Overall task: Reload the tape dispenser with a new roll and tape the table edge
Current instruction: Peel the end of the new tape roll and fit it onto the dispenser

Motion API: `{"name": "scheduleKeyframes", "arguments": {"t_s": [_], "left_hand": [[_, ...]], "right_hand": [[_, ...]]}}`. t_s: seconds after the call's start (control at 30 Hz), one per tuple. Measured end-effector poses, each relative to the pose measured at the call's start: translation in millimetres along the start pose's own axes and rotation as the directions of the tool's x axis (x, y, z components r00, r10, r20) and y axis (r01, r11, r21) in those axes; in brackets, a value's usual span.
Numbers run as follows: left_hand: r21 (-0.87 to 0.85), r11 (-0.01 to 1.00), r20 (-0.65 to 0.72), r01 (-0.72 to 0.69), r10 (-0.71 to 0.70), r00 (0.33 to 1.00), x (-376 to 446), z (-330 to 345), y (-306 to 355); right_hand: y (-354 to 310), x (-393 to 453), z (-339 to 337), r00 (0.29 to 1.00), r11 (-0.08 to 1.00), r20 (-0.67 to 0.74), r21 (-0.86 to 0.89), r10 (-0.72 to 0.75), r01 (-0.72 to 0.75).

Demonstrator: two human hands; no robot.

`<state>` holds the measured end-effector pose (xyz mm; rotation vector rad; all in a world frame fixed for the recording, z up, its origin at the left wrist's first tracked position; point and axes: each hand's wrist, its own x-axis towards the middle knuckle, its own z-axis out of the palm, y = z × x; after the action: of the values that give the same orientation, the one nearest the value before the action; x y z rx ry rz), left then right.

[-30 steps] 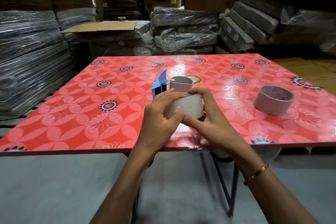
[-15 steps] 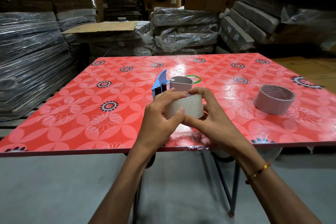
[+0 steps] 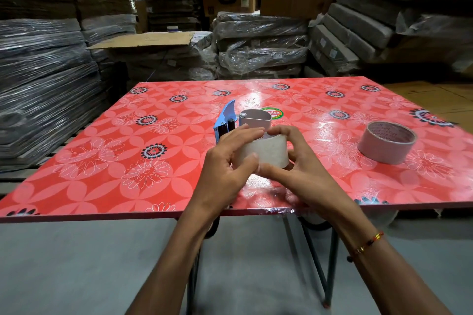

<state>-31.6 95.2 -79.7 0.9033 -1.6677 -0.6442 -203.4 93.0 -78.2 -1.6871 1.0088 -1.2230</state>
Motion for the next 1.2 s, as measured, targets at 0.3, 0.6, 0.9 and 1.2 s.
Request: {"name": "scheduleKeyframes", "arguments": {"t_s": [0.3, 0.6, 0.9, 1.2], "left_hand": [[-0.007, 1.0, 0.015, 0.003, -0.002, 1.0, 0.3, -1.1, 1.7], [-0.004, 1.0, 0.009, -0.004, 0.004, 1.0, 0.3, 0.4, 0.9], [0.019, 1.0, 0.07, -0.006, 0.005, 0.998, 0.5, -0.5, 3.7], [0.021, 1.0, 0.076, 0.003, -0.004, 0.997, 0.8, -0.9, 4.7]], "right_hand": [[-2.6, -2.2, -8.0, 0.996, 0.993, 0.047, 0.087, 0.076, -0.08], [-0.2, 0.9, -11.5, 0.994, 0.974, 0.086, 0.209, 0.071, -0.087], [3.7, 2.5, -8.8, 0.996, 0.97, 0.048, 0.23, 0.071, -0.08], [-1.3, 0.5, -9.3, 0.995, 0.97, 0.054, 0.224, 0.086, -0.095]]}}
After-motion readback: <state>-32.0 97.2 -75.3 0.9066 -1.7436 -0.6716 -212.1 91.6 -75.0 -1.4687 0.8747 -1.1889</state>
